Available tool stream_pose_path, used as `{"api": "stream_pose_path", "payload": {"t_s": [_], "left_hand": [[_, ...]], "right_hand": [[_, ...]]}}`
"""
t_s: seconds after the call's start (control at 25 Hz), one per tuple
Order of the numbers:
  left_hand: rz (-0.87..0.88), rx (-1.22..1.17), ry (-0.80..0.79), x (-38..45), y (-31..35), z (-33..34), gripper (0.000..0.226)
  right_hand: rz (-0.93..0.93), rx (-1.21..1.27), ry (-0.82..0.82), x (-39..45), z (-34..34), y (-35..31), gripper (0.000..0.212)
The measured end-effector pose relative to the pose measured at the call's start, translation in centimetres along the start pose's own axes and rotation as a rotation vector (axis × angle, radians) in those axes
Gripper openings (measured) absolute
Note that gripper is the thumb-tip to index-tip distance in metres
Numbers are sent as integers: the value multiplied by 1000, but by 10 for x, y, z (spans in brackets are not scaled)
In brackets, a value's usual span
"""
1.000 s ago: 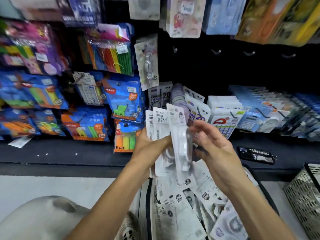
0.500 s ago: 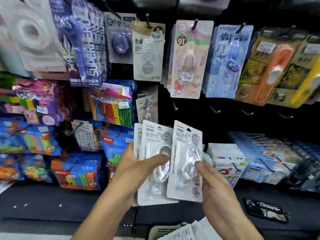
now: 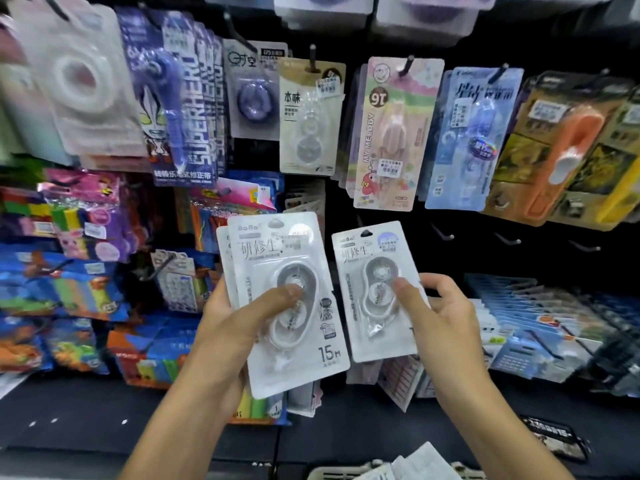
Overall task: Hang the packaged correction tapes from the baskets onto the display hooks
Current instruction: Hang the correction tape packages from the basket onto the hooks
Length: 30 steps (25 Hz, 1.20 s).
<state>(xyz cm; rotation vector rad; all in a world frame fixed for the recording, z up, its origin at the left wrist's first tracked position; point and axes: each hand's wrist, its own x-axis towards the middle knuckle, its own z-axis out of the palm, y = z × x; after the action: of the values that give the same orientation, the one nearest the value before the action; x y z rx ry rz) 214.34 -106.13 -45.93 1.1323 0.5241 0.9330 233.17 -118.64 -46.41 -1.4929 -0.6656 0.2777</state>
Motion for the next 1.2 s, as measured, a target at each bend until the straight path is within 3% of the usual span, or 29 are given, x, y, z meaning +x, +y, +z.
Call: {"api": "stream_pose_path", "payload": {"t_s": [0.08,0.24,0.32,0.36,0.44,0.48,0.56,0.64,0.92,1.04,1.12,1.2], "left_hand": [[0,-53,7,0,-2,2,60],[-41,-70,-3,1,-9,10,66],[-60,-43,-5,3,-12,15,72],[-65,-21,-6,4,-14,17,73],[-86,17,-28,6,-17,23,77],[-111,4,-59,6,-19,25,76],[-178,-70,-117,7,-19,26,72],[-196,-74,-135,6,-18,23,70],[-31,-3,31,11,-7,2,56],[-6,5,27,12,-5,-1,49],[5,5,12,10,-5,1,46],[20,25,3,9,-5,5,46]], "right_hand": [[28,-87,50,3,2,2,26],[210,-219,-10,10,10,-1,55],[112,-173,-101,-3,10,1,46],[97,-38,-228,-12,11,1,38],[131,175,-441,-26,12,-1,25],[141,207,-453,-28,12,-4,18],[184,253,-375,-25,10,-9,10],[206,227,-312,-21,5,-9,17],[66,-14,-51,-7,-9,5,20],[50,-90,-9,-1,-2,2,6],[160,-38,5,7,6,-4,30],[202,15,-53,6,11,-7,38]]}}
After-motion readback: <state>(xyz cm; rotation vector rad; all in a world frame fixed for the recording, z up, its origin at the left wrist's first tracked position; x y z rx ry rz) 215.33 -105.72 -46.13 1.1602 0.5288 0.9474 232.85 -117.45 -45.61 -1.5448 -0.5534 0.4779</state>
